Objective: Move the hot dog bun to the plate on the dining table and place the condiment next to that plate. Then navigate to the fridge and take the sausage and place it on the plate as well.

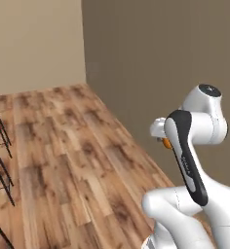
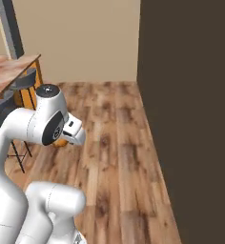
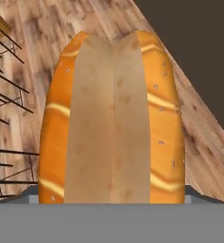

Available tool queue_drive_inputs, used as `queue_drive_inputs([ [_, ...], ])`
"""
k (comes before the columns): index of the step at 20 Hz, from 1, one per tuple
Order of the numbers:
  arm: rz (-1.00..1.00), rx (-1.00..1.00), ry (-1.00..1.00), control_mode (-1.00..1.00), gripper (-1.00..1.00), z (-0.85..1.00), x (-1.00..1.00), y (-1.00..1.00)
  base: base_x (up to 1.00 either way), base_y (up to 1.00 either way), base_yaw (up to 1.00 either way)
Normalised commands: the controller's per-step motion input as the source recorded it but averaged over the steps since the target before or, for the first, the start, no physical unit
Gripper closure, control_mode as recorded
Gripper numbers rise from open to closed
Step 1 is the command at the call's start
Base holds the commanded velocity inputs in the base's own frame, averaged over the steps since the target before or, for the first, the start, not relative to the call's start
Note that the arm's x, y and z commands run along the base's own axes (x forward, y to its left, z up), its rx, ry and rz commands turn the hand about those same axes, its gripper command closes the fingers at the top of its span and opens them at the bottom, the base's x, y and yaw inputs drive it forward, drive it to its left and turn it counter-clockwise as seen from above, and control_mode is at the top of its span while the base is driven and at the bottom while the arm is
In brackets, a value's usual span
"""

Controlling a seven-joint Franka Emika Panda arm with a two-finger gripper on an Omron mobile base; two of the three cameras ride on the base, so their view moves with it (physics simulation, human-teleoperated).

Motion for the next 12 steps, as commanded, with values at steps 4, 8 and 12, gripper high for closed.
queue_drive_inputs([
  [4,0.00,0.00,0.00,1.00,1.00,0.00,0.00,0.00,0.79,-0.04,0.76],
  [8,0.00,0.00,0.00,1.00,1.00,0.00,0.00,0.00,0.78,-0.08,0.75],
  [12,0.00,0.00,0.00,1.00,1.00,0.00,0.00,0.00,0.78,-0.12,0.75],
])
